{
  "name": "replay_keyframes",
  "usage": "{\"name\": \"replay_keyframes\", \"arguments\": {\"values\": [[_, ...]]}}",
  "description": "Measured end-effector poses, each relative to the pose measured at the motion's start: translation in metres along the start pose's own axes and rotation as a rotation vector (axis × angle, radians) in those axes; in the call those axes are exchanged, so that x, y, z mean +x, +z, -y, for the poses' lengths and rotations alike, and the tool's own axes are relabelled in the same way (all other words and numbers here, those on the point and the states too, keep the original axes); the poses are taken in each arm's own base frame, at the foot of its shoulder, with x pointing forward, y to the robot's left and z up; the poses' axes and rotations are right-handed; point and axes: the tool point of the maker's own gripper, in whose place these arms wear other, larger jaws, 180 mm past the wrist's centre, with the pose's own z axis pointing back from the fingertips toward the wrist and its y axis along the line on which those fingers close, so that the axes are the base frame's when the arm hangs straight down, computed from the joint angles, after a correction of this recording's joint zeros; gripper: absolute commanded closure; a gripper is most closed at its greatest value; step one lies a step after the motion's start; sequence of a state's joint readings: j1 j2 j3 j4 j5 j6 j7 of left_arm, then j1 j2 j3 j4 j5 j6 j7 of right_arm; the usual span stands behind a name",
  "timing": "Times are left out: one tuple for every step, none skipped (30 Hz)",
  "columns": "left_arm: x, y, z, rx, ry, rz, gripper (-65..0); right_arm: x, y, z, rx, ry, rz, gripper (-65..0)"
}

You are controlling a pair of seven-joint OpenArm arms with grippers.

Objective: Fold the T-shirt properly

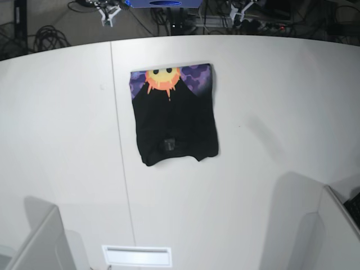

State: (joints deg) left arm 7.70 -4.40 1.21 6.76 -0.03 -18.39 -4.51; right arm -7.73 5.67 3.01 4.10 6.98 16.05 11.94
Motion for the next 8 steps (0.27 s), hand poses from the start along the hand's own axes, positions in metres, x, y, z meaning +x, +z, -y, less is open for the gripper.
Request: {"name": "replay_keyframes", "arguments": {"values": [[0.006,0.000,-0.001,0.001,-0.002,0.014,0.0,-0.001,0.000,0.000,0.000,0.000,-0.001,0.0],[0.011,-0.001,-0.001,0.002,-0.004,0.024,0.0,-0.002,0.000,0.000,0.000,0.000,-0.003,0.0],[0.016,-0.001,-0.001,0.001,-0.005,0.037,0.0,-0.002,0.000,0.000,-0.001,0.000,-0.003,0.0],[0.018,-0.001,-0.001,0.002,-0.006,0.040,0.0,-0.001,0.000,0.000,-0.001,0.000,-0.002,0.0],[0.018,-0.001,-0.001,0.002,-0.006,0.040,0.0,0.000,0.000,0.000,0.000,-0.001,0.001,0.0],[0.016,-0.001,-0.001,0.001,-0.006,0.037,0.0,0.002,0.000,0.000,0.000,-0.001,0.006,0.0],[0.013,-0.001,-0.001,0.001,-0.004,0.033,0.0,0.002,0.000,-0.002,0.002,-0.001,0.008,0.0],[0.010,0.000,-0.001,0.002,-0.004,0.026,0.0,0.002,-0.001,-0.004,0.006,-0.002,0.009,0.0]]}}
